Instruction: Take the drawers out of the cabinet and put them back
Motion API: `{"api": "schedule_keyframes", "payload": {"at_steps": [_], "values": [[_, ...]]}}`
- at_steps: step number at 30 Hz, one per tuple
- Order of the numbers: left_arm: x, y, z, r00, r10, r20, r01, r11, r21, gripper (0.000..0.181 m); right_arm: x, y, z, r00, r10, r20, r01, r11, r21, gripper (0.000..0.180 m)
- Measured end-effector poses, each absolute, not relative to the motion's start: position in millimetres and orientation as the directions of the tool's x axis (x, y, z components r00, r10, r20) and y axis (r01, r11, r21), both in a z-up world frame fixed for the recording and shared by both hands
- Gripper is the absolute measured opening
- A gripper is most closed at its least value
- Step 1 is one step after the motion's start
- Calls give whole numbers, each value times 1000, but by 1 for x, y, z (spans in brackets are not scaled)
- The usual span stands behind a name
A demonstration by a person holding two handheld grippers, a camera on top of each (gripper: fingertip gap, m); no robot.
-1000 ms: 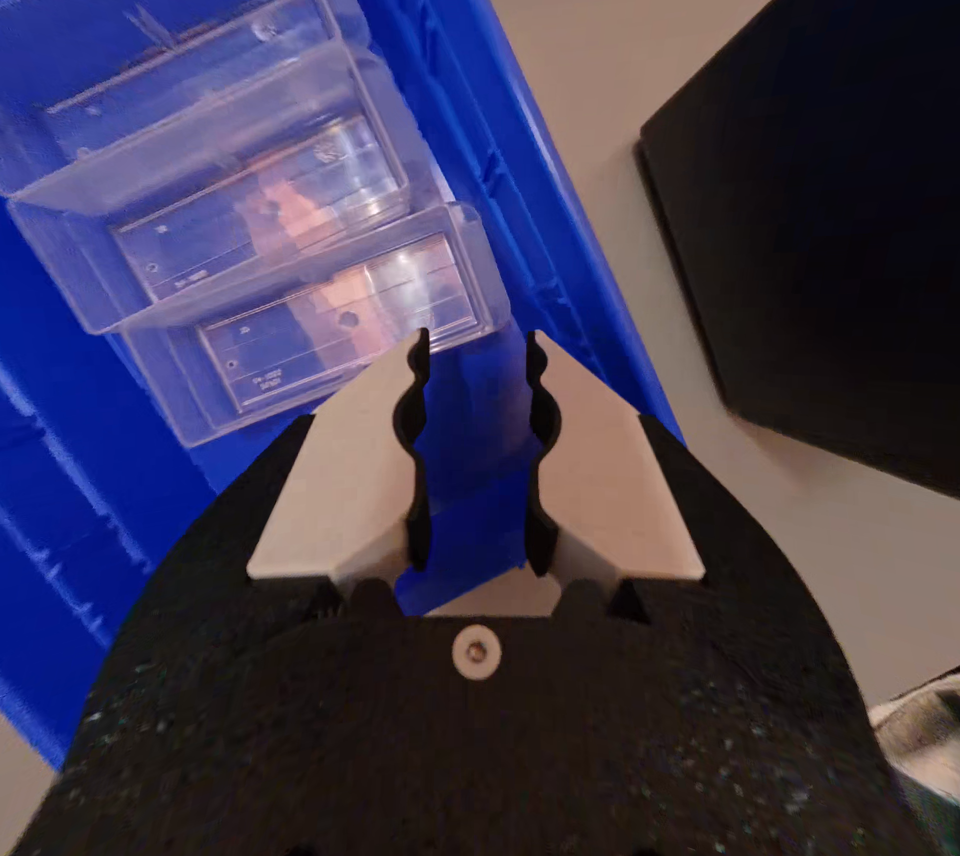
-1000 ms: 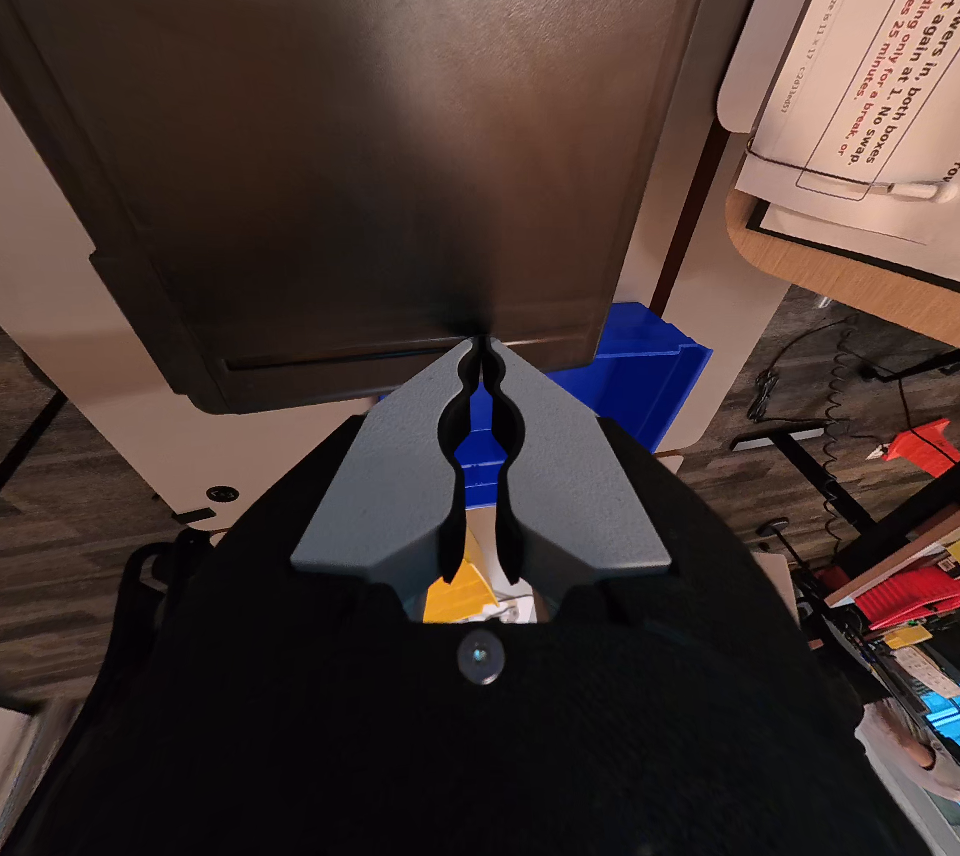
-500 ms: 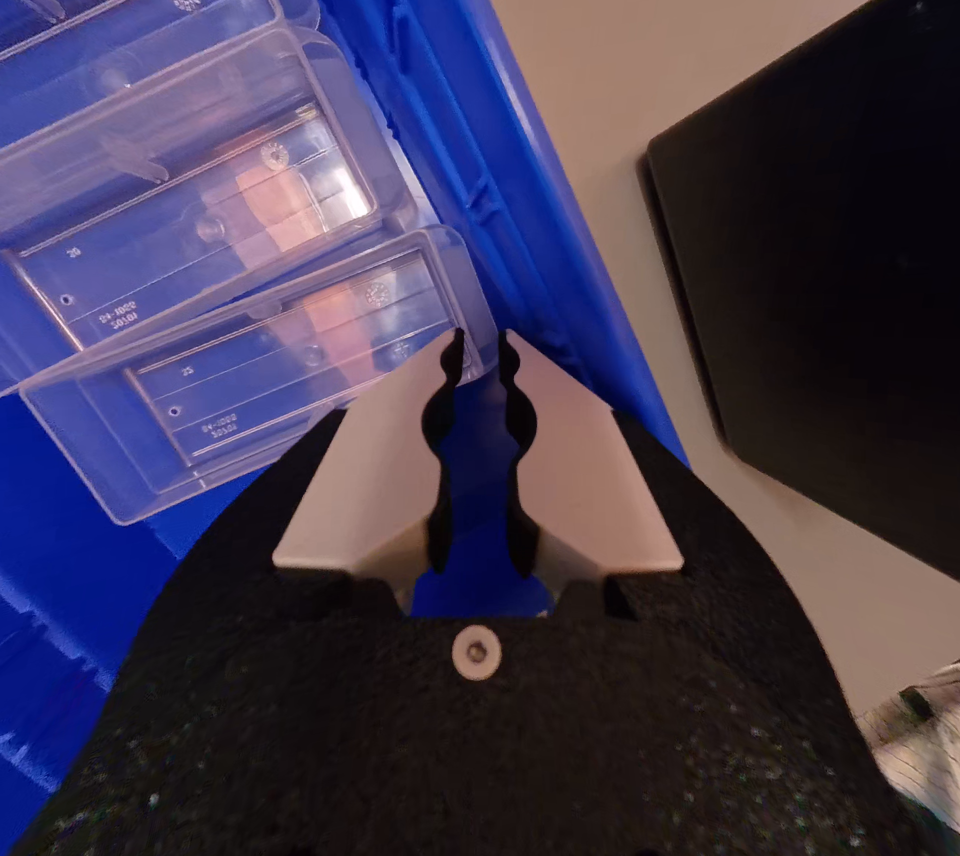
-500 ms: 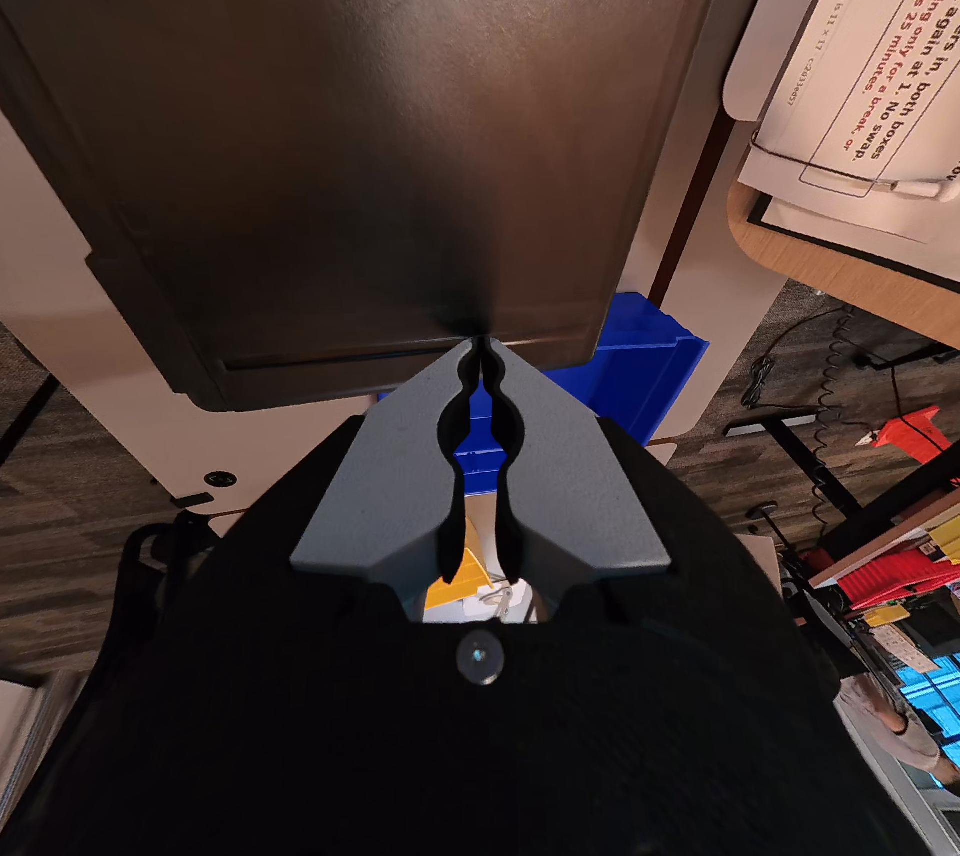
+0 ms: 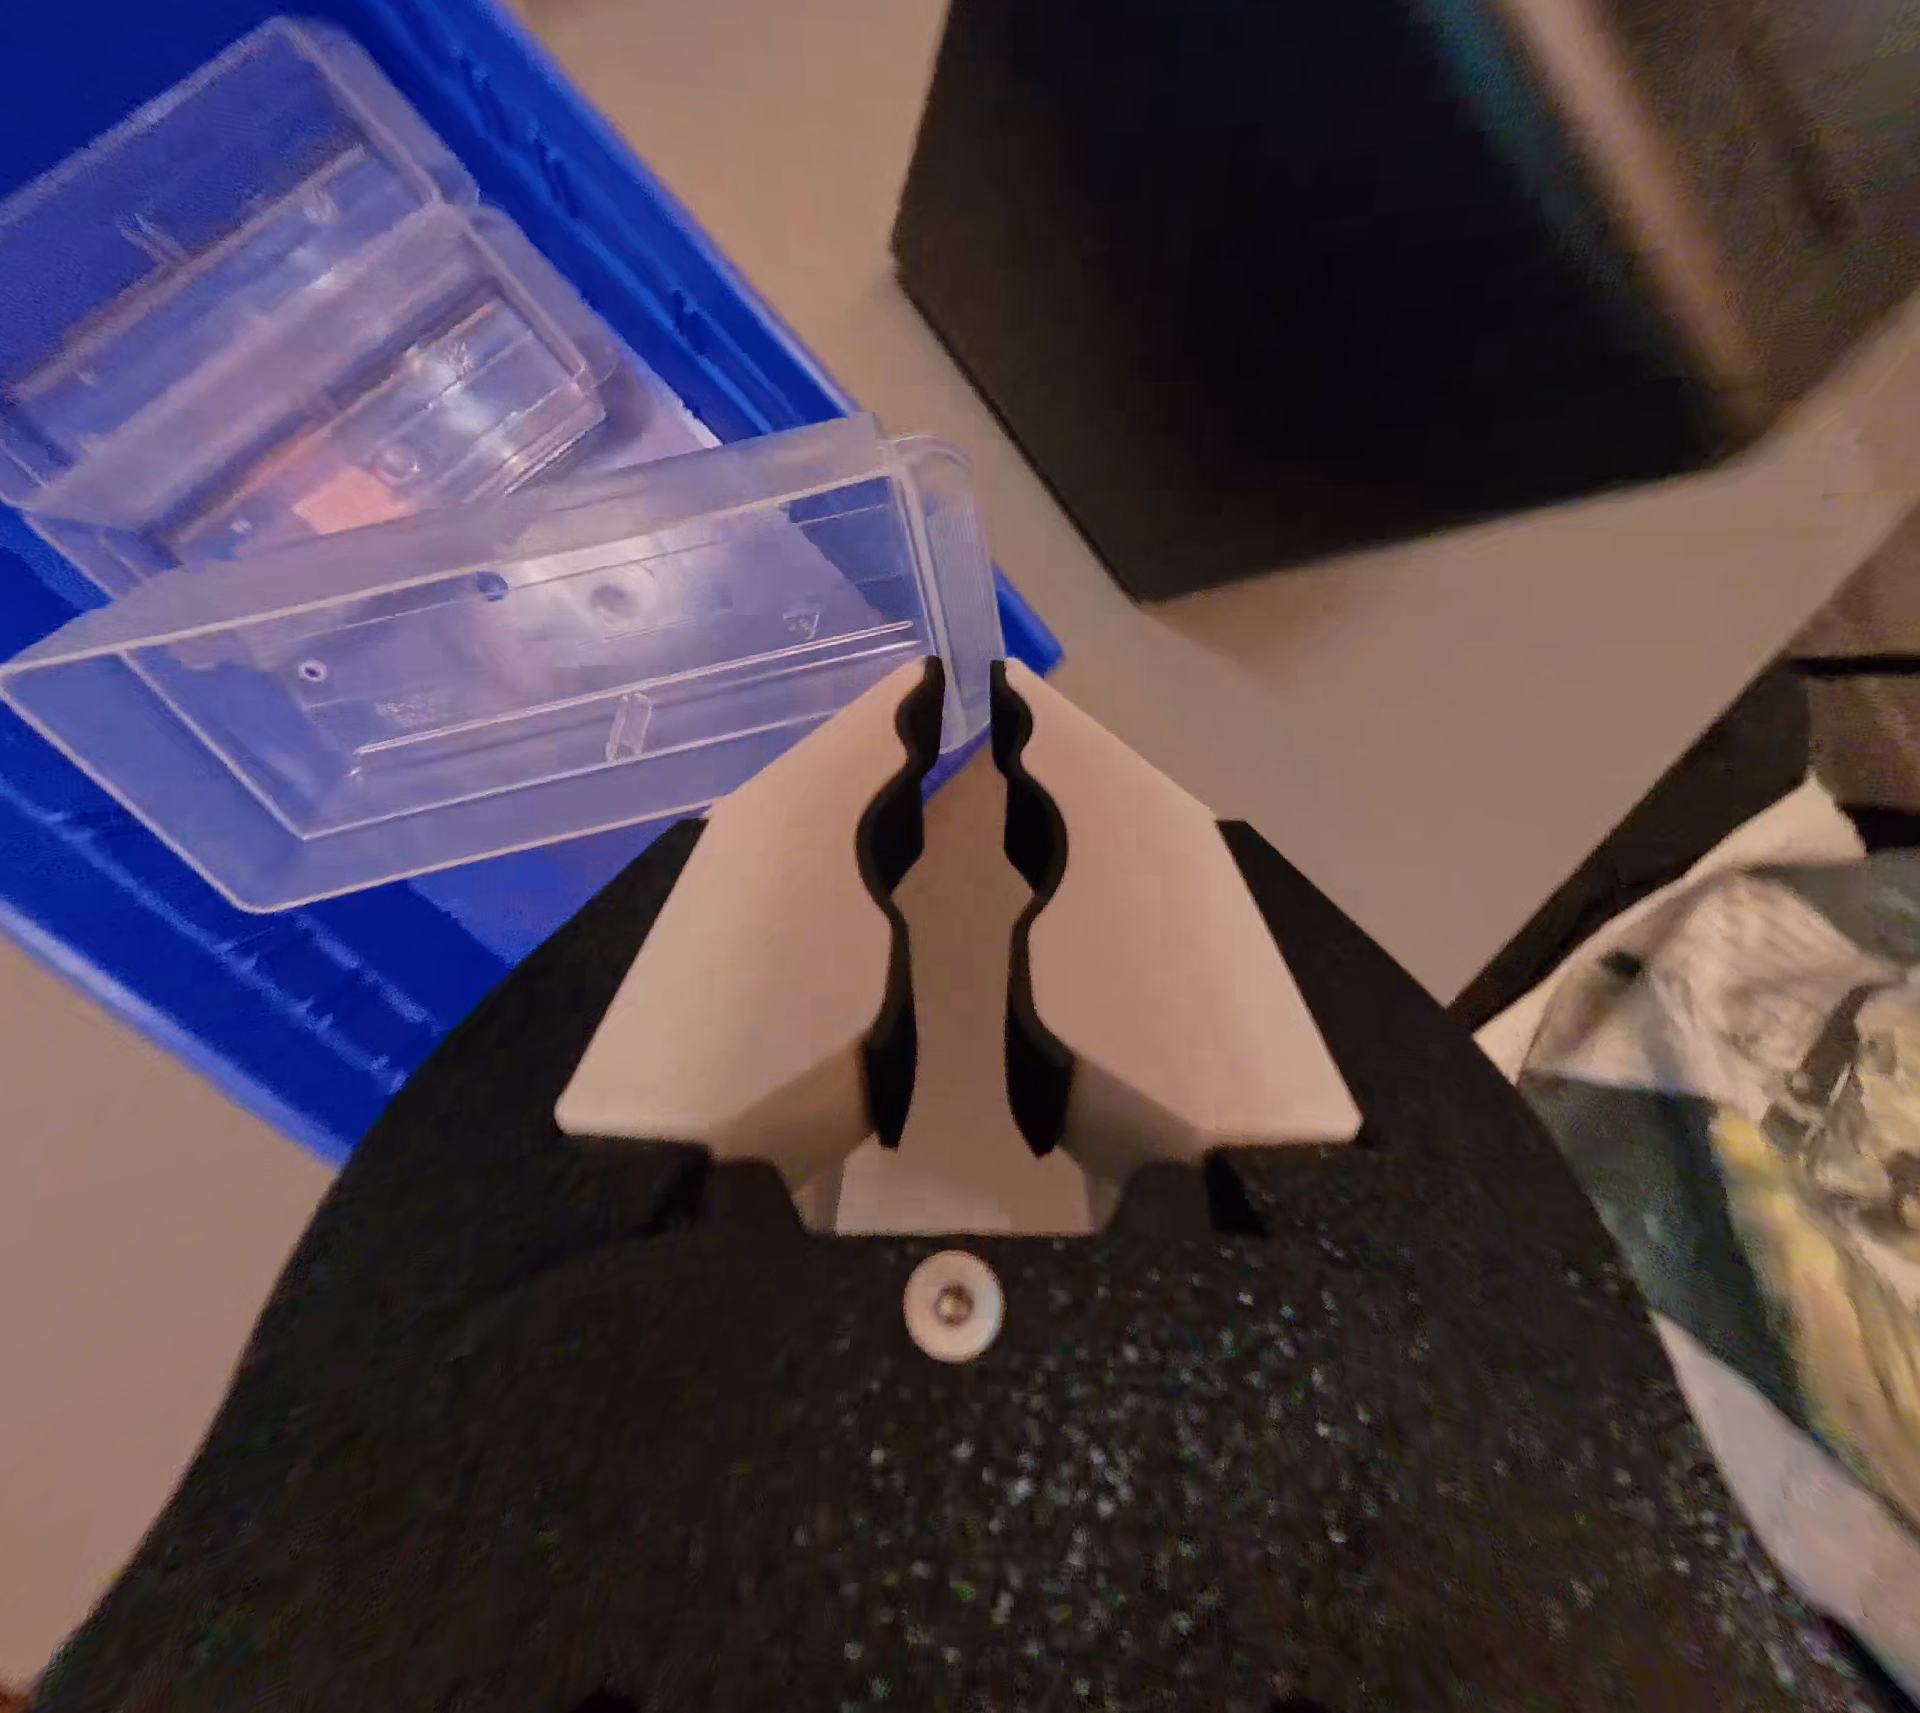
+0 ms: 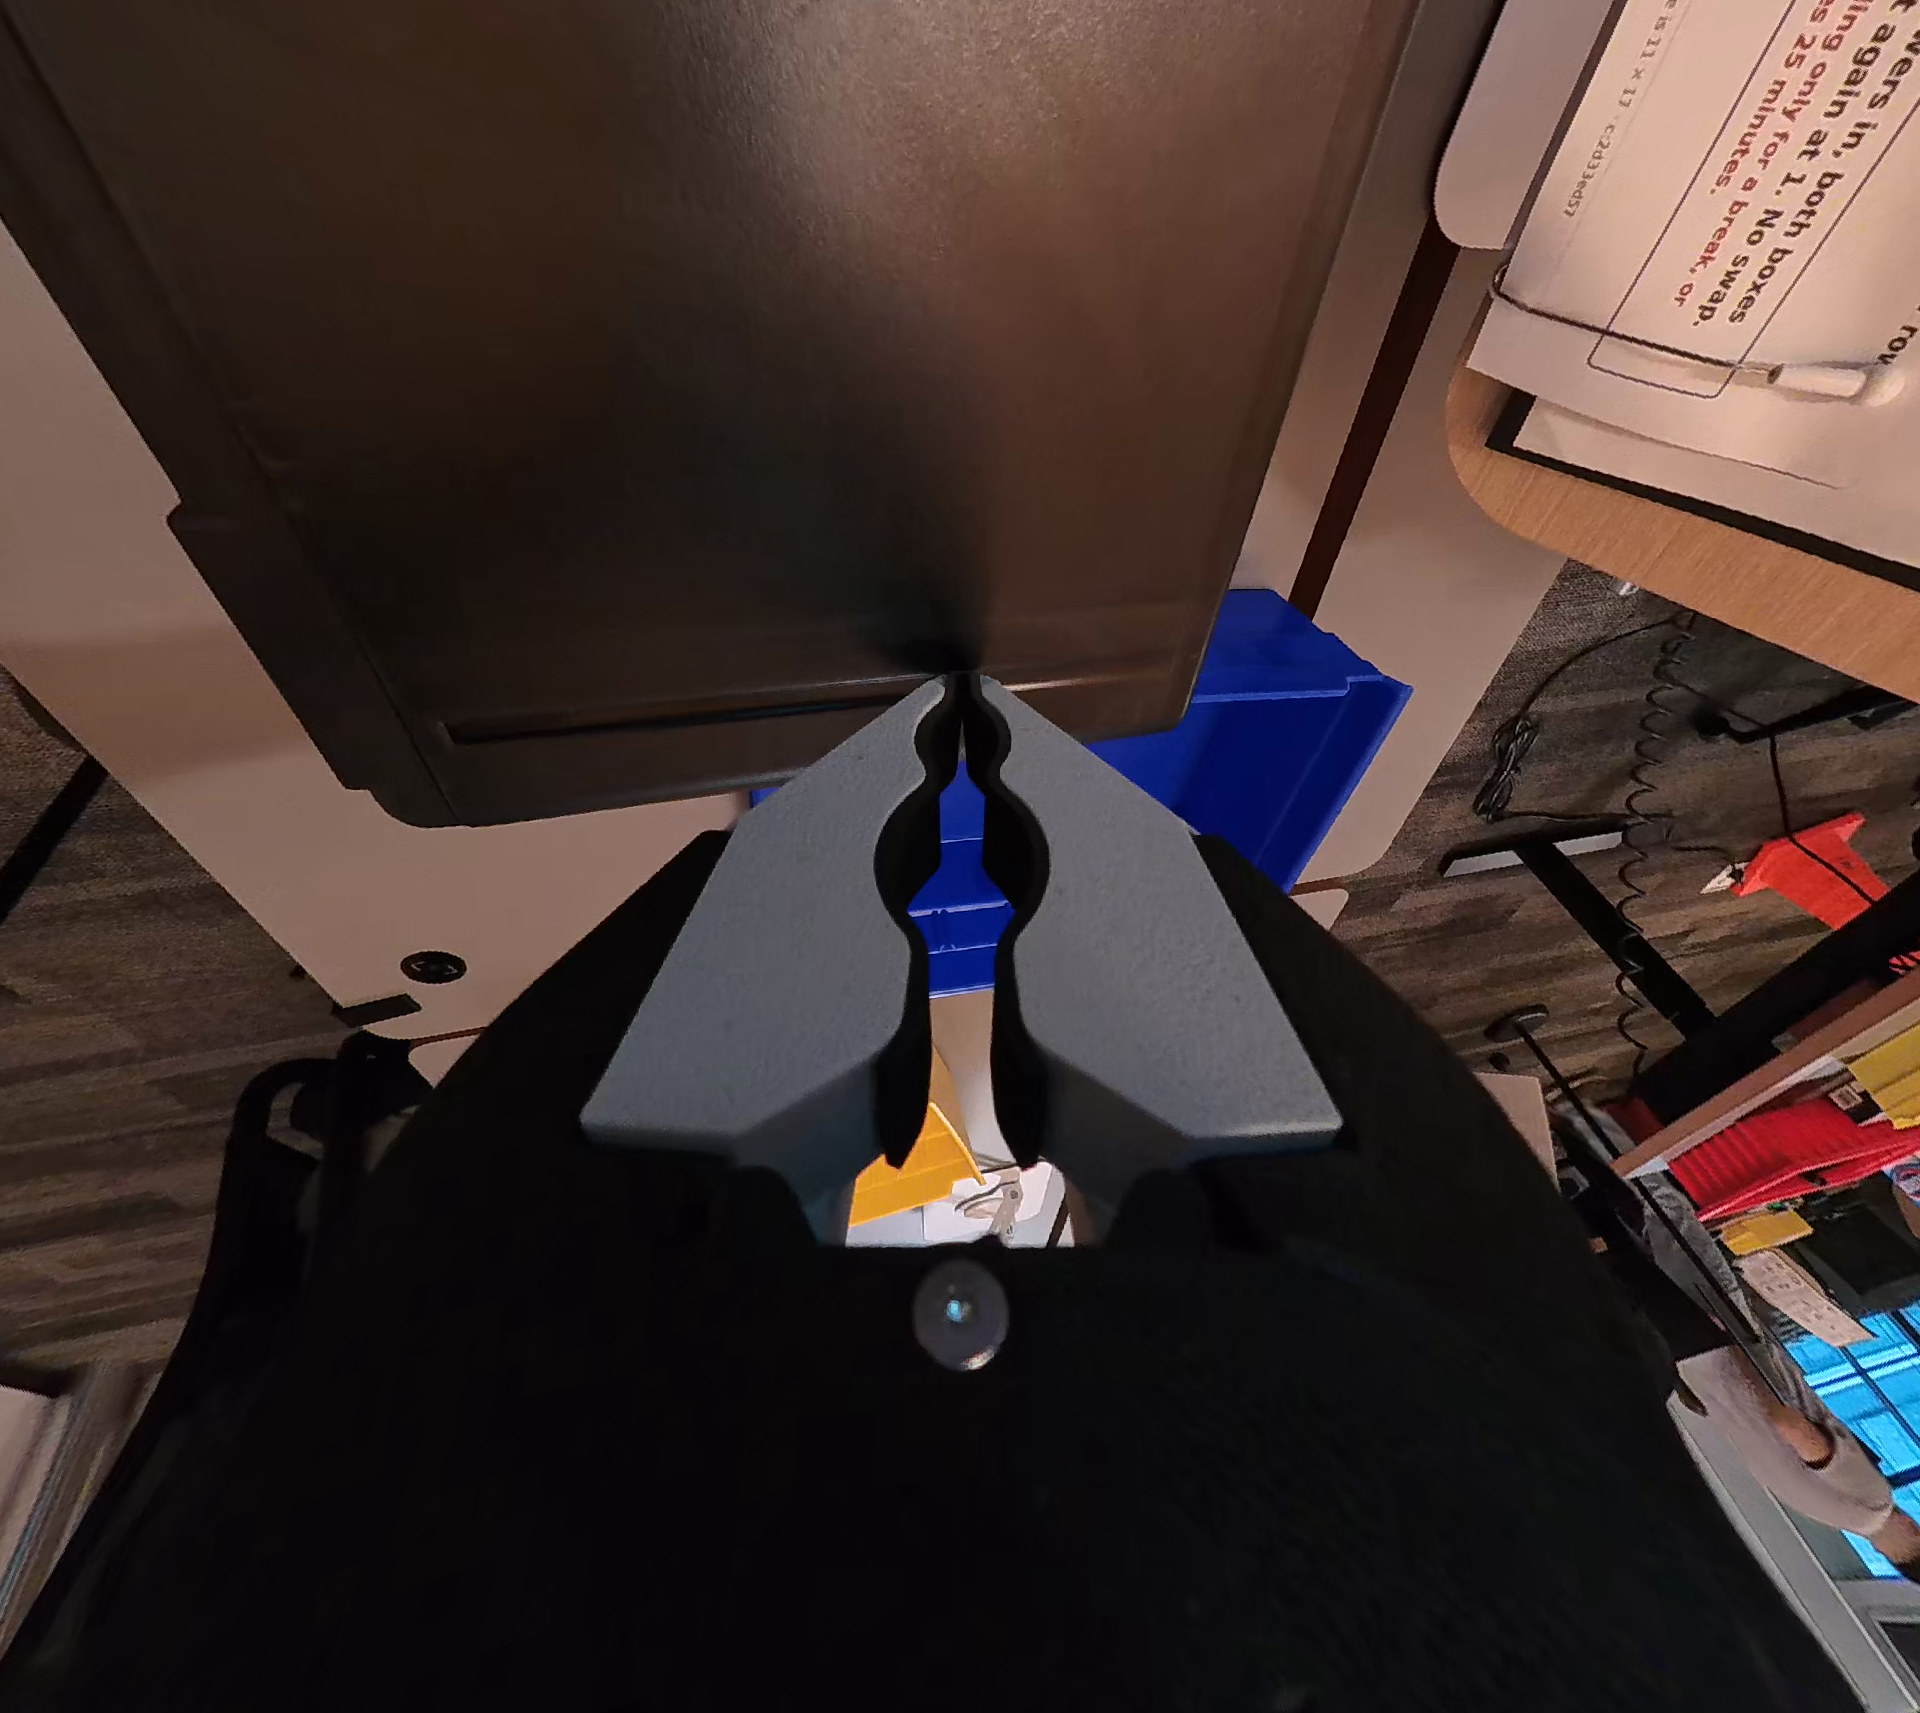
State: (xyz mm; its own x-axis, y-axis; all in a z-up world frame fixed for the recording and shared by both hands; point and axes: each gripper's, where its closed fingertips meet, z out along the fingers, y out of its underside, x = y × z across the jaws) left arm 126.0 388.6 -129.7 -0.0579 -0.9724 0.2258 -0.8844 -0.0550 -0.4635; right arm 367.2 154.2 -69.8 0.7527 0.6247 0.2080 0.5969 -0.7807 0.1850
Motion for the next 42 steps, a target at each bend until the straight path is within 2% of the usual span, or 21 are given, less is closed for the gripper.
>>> {"api": "schedule_keyframes", "payload": {"at_steps": [1,5,10,15,19,22,29,42], "values": [[119,383,-116,-98,-975,200,-880,-9,-475,6,367,154,-70,753,624,208,596,-781,184,0],[87,352,-65,-275,-959,71,-855,210,-474,6,367,154,-70,756,621,206,595,-784,178,0],[50,298,-34,-466,-885,18,-830,429,-356,6,367,154,-70,758,620,204,593,-784,183,0],[8,226,-44,-680,-715,165,-733,654,-187,6,367,154,-70,753,626,201,595,-779,195,0],[-12,180,-72,-740,-579,342,-637,767,-79,5,367,154,-70,763,619,188,590,-785,188,0],[-12,150,-87,-760,-481,437,-561,825,-67,5,367,154,-70,766,615,187,589,-788,180,0],[21,121,-109,-794,-370,483,-434,901,-24,5,367,154,-70,758,621,199,592,-783,190,0],[78,123,-120,-745,-381,548,-435,900,34,4,367,154,-70,753,628,199,608,-779,155,0]]}}
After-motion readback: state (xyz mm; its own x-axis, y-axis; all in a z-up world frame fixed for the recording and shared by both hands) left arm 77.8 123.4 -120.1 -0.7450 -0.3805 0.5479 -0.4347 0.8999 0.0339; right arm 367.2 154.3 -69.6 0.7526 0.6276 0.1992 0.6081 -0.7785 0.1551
